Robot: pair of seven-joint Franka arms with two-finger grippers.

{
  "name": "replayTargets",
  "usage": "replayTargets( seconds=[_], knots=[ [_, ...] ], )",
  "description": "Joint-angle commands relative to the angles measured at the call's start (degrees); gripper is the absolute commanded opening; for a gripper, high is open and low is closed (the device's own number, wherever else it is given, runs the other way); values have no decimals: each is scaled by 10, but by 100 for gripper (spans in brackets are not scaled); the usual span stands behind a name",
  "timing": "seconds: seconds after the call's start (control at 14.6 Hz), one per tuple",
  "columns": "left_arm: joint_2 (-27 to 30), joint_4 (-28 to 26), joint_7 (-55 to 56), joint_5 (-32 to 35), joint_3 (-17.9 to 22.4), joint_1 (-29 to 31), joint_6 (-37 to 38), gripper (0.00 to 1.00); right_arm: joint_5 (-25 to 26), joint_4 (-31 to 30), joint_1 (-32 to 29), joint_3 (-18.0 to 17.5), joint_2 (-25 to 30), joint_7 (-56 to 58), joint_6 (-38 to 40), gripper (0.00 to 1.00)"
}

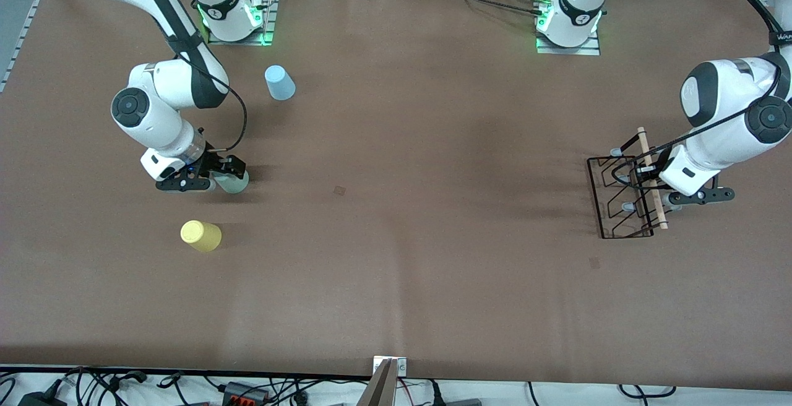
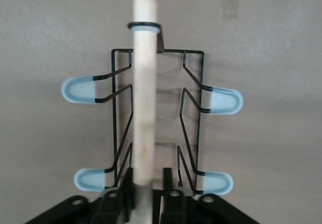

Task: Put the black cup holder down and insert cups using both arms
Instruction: 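Grasp the teal cup with the right gripper while the left gripper grasps the rack handle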

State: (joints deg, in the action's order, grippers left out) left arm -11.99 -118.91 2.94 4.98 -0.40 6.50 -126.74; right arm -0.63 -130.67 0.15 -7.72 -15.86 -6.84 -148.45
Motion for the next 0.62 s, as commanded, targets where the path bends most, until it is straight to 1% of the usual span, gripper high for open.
replayTargets(
  seconds=[0.0,0.21,0.27,0.41,0.48,0.55],
  knots=[
    [0,4,-6,9,-1,3,-2,2,-7,-15,2,1,0,-3,-18,100],
    [5,13,-8,9,-2,3,3,1,-7,-26,2,1,-8,-3,-33,100],
    [6,24,-9,9,-2,3,22,1,-7,-28,2,1,-8,-3,-37,100],
    [11,69,-8,9,-8,1,88,1,-7,-30,2,1,-8,-3,-37,100],
    [11,98,-8,9,-10,-4,120,1,-7,-30,2,1,-10,-3,-37,98],
    [11,124,-8,9,-20,-6,145,1,-7,-30,2,1,-11,-3,-37,88]
  ],
)
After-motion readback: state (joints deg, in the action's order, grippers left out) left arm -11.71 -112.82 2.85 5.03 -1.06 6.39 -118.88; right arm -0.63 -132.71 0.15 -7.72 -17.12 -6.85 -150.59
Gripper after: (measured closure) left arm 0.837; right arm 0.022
